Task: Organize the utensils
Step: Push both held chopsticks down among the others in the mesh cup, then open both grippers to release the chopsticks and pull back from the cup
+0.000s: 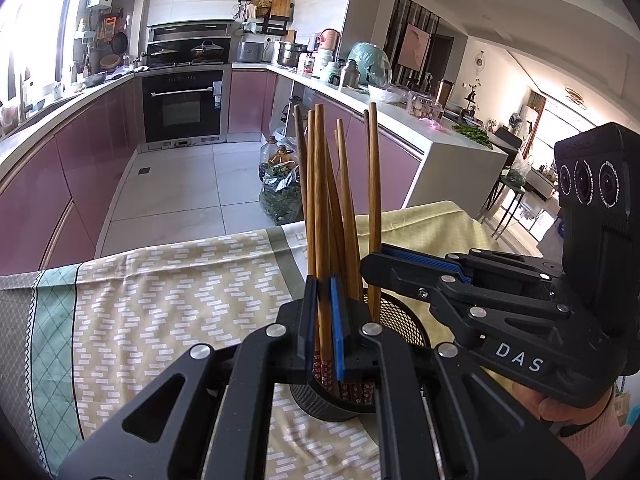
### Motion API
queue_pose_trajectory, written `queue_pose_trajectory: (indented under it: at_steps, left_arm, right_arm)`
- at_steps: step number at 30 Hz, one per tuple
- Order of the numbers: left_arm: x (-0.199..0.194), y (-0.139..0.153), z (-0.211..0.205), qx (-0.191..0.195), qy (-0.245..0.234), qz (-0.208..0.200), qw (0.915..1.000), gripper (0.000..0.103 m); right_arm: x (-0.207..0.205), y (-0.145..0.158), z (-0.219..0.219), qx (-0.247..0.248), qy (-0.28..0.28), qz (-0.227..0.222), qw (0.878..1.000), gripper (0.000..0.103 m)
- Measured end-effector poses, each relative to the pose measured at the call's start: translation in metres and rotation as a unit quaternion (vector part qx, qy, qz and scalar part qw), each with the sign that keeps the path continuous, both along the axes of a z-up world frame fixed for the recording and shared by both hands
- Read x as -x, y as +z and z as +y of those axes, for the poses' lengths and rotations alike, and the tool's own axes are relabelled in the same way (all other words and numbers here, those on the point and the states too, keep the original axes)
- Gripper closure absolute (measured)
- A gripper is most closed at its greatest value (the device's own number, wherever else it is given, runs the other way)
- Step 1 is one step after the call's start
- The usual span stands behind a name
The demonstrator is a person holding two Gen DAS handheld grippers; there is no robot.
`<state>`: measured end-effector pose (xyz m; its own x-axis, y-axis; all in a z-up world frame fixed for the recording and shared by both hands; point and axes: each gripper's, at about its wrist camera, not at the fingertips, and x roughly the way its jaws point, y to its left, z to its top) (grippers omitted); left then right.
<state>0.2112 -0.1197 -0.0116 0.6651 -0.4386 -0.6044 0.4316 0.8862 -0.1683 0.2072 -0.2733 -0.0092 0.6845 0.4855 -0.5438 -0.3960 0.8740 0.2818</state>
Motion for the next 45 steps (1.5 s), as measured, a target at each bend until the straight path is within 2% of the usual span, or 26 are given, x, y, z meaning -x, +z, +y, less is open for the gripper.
queue_pose_trajectory:
  at_steps: [45]
  left_arm:
    - [-0.0058, -0.002, -0.0043, -0.017, 0.007, -0.006, 0.9998, 0.094]
  right_arm:
    - [-0.0087, -0.0072, 0.0068, -0.006, -0.003, 0.009, 1.0, 0.095]
